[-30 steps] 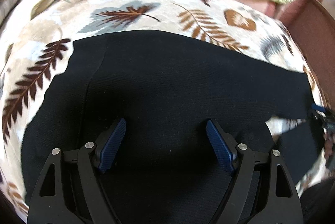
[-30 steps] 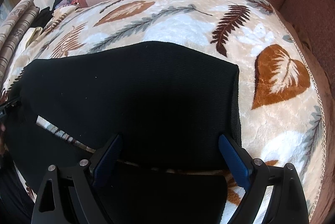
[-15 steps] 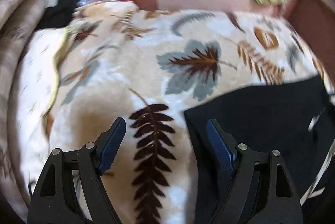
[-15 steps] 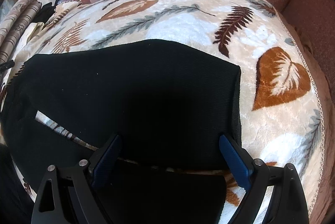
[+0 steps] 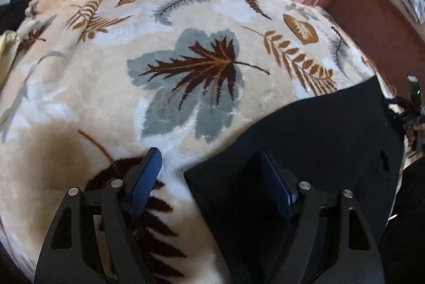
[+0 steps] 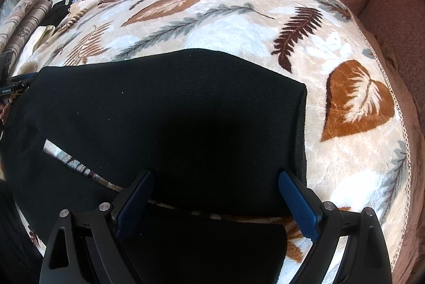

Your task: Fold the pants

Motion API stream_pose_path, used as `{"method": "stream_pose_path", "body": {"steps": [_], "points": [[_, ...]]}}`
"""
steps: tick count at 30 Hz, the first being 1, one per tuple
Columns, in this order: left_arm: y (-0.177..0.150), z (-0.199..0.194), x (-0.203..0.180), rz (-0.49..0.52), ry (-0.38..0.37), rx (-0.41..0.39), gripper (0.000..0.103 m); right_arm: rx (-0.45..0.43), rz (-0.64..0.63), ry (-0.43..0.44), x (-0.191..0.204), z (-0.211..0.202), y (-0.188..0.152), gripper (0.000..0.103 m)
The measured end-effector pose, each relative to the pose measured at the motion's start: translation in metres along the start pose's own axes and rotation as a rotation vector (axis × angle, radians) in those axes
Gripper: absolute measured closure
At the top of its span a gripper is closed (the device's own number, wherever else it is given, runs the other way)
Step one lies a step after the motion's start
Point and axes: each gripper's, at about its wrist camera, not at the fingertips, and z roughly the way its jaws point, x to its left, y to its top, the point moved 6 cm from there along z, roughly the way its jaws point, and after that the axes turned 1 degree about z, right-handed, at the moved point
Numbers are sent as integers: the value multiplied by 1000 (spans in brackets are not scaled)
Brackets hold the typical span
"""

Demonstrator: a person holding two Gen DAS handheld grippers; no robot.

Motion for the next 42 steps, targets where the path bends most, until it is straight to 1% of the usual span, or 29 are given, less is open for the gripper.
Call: {"method": "stream_pose_path", "body": {"steps": [1,2,3,5,7,8,10,14,16,18,19,20,24,26,28,29,30,31,32,33,34,35,36,37,38,39,40,42], "points": [[0,0,1,-6,-7,0,26,0,-2,-1,0,0,0,8],[0,0,0,-6,-4,7,29,1,-3,-1,0,1,0,8],[1,0,0,-7,3,11,34,1,-4,-2,0,1,1,8],[2,-4,2,-20,-3,12,63,1,-4,-2,0,1,1,7],[0,-8,1,-20,-19,25,79,1,-6,-4,1,2,2,7],[-2,-9,-2,-8,-27,44,84,1,-6,-4,1,1,1,7],[-7,-13,-10,27,-32,72,85,-1,-8,-1,0,2,2,7],[-8,-23,-17,38,-49,72,85,-2,-8,-2,0,1,1,7],[-9,-22,-17,49,-13,85,85,-2,-9,-3,0,1,1,7],[-9,-19,-14,37,3,89,85,-2,-10,-3,0,0,1,7],[-9,-16,-11,34,31,87,85,-2,-11,-2,0,0,1,7],[-9,-14,-8,28,48,90,81,-2,-11,-1,0,0,1,7],[-9,-9,-8,21,42,90,80,-2,-14,3,-1,-1,0,7],[-10,-10,-14,40,38,96,93,1,-11,8,-1,-1,-1,7],[-11,-13,-20,67,56,96,98,6,-8,12,-1,-3,0,8],[-11,-17,-23,82,68,89,98,3,-4,17,-2,-5,2,10],[-10,-22,-27,104,85,76,98,-20,8,22,-4,-11,5,21],[-8,-27,-31,121,102,61,99,-67,26,27,-9,-21,11,31],[-6,-35,-35,137,127,42,99,-114,49,28,-14,-31,15,31],[-4,-42,-38,150,146,29,99,-205,98,18,-25,-49,21,31],[-1,-53,-43,169,180,9,99,-280,147,2,-38,-64,25,30],[2,-60,-46,183,212,-4,99,-325,184,-5,-47,-73,27,30],[5,-67,-49,201,245,-12,99,-386,252,-11,-63,-85,28,30],[7,-73,-53,222,280,-16,99,-423,310,-12,-76,-92,28,30],[10,-79,-59,246,326,-22,99,-455,394,6,-94,-96,26,30],[11,-84,-63,263,355,-25,99,-464,434,18,-103,-96,25,30],[12,-86,-68,280,387,-25,99,-468,501,45,-117,-93,23,30],[12,-86,-74,308,474,-14,99,-436,564,125,-128,-80,23,32]]}}
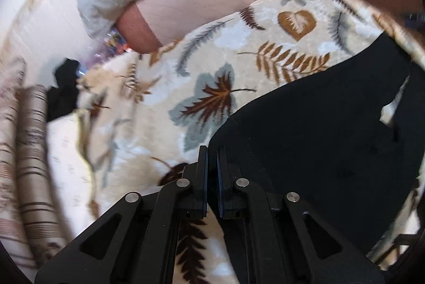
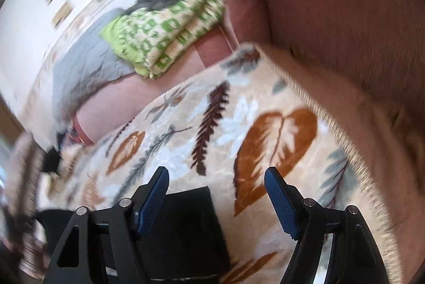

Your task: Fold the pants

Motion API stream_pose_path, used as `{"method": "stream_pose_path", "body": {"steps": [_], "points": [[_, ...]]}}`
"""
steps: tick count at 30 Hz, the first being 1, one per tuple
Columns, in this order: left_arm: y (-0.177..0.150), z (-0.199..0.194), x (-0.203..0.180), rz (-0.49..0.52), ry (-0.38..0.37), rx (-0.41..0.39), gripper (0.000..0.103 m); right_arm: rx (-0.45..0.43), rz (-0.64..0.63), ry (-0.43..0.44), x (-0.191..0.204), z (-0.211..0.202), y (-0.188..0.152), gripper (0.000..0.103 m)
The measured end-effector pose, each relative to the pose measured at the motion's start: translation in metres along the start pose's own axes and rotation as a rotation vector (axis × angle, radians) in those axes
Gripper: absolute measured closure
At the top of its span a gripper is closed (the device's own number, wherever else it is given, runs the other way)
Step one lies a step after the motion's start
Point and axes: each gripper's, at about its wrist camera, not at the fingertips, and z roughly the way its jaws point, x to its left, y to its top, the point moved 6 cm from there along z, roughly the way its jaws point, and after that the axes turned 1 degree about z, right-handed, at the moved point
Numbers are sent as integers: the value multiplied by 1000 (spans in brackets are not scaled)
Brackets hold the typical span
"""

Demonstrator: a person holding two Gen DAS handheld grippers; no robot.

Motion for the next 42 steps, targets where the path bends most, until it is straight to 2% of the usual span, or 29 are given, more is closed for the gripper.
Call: {"method": "stream_pose_path", "body": {"steps": [2,4,7,9,12,14,19,20,22,23,24,26,29,31,34,38,42], "points": [[0,0,-2,-5,64,12,99,53,-1,33,3,13,-4,40],[-1,0,0,-40,100,18,99,134,-39,62,8,32,-12,53],[-6,0,5,-93,144,32,99,216,-37,119,11,58,-19,54],[-11,1,7,-109,147,53,99,252,0,165,8,69,-22,54],[-17,5,11,-142,138,66,99,293,39,191,3,81,-26,54],[-19,9,11,-153,131,75,99,293,39,189,2,83,-27,54],[-20,16,7,-163,125,88,99,319,43,253,8,88,-27,55],[-20,17,7,-166,125,89,99,320,34,258,9,88,-26,58],[-20,20,7,-171,127,97,99,338,18,286,14,89,-28,79],[-20,21,7,-172,129,99,99,340,7,289,16,88,-29,85],[-20,22,8,-173,130,101,99,337,-16,284,19,86,-29,95],[-20,22,9,-180,138,96,99,306,-54,283,25,78,-24,97],[-17,13,9,-175,165,58,99,233,-147,270,39,58,-17,98],[-12,0,5,-146,195,-2,99,199,-235,246,49,45,-18,98],[-13,-25,-7,-82,232,-89,99,167,-353,266,63,22,-28,98],[-39,-55,-24,-15,290,-167,99,182,-503,298,73,-8,-53,98],[-80,-74,-32,-6,279,-199,99,214,-598,301,66,-35,-81,98]]}}
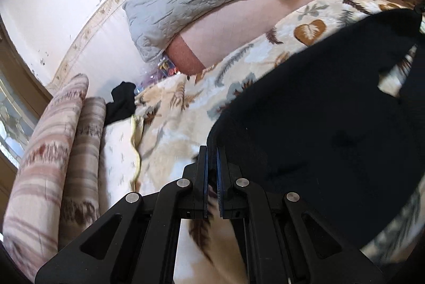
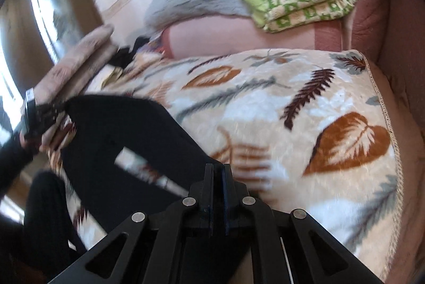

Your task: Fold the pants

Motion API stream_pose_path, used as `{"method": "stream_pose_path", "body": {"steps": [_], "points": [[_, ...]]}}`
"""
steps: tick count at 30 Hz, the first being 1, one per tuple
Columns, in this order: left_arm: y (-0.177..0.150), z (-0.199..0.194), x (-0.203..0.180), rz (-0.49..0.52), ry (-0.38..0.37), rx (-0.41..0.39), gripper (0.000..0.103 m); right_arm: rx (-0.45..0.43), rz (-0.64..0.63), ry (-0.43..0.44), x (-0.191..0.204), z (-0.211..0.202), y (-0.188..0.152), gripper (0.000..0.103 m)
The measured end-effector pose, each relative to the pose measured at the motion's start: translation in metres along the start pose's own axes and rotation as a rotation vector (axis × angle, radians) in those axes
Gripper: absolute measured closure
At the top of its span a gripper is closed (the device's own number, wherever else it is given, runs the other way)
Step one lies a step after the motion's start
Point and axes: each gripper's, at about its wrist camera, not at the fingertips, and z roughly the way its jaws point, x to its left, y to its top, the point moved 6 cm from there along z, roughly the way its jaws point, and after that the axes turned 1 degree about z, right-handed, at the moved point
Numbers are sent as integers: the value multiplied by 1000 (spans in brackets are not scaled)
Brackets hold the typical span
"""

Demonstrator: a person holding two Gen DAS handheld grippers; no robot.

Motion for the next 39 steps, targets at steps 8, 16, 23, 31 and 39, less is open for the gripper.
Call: {"method": "stream_pose_path", "body": {"steps": [8,16,23,31,39], "points": [[-71,-15,3,-102,-109,51,99,86,-53,64,7,-27,-49,98],[-116,-17,-35,-120,-230,133,97,198,-90,22,4,-18,-77,98],[-136,-20,-2,-336,-232,196,97,229,-109,19,8,-17,-83,98],[-77,-39,-24,-385,-412,100,97,236,-32,-56,-14,-36,-100,97],[-85,6,-60,-314,-463,273,94,40,-7,29,1,-66,-65,96]]}}
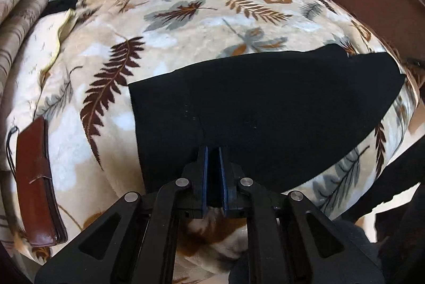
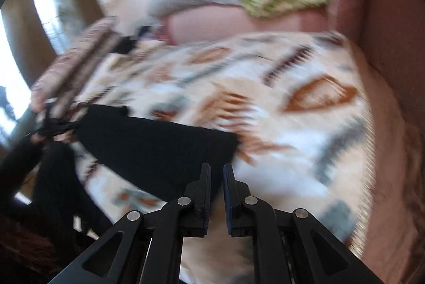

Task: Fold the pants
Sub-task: 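Fold the pants again, bringing the right gripper's end toward the left gripper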

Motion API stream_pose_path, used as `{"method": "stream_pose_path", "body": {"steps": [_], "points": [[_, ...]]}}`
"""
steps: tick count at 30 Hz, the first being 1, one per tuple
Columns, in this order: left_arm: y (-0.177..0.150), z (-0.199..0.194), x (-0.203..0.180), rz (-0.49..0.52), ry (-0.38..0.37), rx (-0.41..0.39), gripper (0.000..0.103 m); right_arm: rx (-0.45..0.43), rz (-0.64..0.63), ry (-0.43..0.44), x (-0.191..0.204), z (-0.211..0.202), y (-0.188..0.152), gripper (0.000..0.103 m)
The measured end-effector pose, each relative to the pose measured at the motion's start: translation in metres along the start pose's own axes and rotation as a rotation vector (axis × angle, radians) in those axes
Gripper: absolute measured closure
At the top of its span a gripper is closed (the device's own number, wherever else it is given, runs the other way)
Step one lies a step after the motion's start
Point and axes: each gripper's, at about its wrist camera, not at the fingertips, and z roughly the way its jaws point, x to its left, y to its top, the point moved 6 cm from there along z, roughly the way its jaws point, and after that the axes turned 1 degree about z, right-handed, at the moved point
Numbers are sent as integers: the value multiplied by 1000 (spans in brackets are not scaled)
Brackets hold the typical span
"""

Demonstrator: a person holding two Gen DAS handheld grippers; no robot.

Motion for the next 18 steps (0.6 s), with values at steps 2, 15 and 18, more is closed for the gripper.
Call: {"method": "stream_pose_path", "body": {"steps": [2,15,18], "points": [[-2,-1,-2,31,39,13,94,68,-40,35,14,16,-4,96],[34,-56,-24,2,-48,-114,94,60,-83,-69,19,31,11,95],[48,-42,-68,102,-100,-24,94,93,-136,-107,30,53,21,95]]}}
